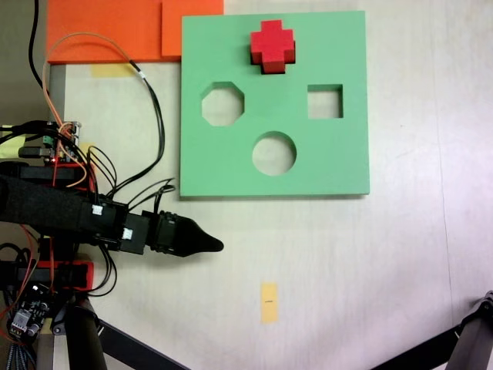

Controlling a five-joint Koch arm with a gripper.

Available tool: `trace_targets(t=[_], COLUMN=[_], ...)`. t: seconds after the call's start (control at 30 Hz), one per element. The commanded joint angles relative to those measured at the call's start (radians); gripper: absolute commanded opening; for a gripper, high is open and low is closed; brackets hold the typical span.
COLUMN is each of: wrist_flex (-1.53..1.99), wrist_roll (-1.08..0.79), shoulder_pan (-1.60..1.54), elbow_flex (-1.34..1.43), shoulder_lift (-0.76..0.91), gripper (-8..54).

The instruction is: Put the cross columnar block into the corresponding hole

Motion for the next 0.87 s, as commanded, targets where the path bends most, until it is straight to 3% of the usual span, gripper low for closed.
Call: trace_targets(t=[0.0, 0.83], wrist_flex=[0.046, 0.043], wrist_roll=[0.005, 0.011], shoulder_pan=[-0.008, -0.005], elbow_flex=[0.074, 0.074], shoulder_lift=[0.08, 0.077], gripper=[33.4, 34.5])
